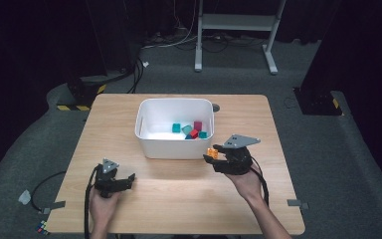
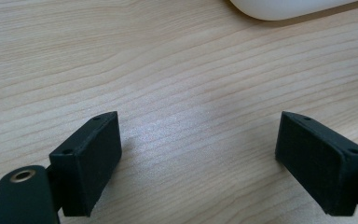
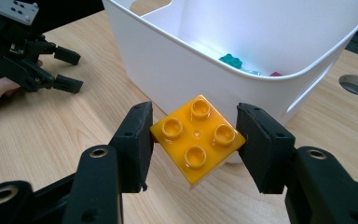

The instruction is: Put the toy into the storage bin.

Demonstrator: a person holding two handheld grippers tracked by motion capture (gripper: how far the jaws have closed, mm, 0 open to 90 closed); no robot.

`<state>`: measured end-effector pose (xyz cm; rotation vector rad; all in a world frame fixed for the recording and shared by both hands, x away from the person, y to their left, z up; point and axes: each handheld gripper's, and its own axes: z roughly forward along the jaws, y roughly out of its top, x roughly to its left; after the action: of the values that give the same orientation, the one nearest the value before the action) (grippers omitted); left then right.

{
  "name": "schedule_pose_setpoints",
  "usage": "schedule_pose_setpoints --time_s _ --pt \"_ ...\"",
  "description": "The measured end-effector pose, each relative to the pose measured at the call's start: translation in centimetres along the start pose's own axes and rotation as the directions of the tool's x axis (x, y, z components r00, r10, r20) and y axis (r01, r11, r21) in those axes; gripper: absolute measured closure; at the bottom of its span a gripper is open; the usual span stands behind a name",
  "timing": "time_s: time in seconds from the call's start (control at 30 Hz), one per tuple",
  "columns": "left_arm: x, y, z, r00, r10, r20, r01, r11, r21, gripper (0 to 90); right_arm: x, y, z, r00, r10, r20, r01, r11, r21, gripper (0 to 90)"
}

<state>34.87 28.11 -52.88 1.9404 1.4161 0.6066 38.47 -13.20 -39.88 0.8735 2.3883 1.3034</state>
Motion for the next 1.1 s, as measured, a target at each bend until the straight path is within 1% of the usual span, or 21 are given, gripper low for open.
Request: schedule_pose_setpoints --time_s 0.2,0.53,0.73,1.1 --pt "0.0 0.0 0.0 1.0 0.0 0.001 0.0 1.0 0.0 14.5 -0.2 0.8 -0.4 0.9997 0.013 -0.021 -0.013 1.0 -0.015 47.4" --pt "0.0 0.0 0.0 1.0 -0.001 0.001 0.001 1.0 0.0 14.5 -0.5 1.9 -0.4 0.9998 0.013 -0.017 -0.013 1.0 -0.015 47.4" --pt "0.0 0.0 0.0 1.0 0.0 0.001 0.0 1.0 0.0 14.5 -0.9 3.1 -0.5 0.9999 0.006 -0.013 -0.007 1.0 -0.028 47.4" --pt "0.0 0.0 0.0 1.0 -0.001 0.001 0.001 1.0 0.0 14.5 -1.1 4.6 -0.1 0.9999 -0.009 -0.015 0.008 1.0 -0.023 47.4"
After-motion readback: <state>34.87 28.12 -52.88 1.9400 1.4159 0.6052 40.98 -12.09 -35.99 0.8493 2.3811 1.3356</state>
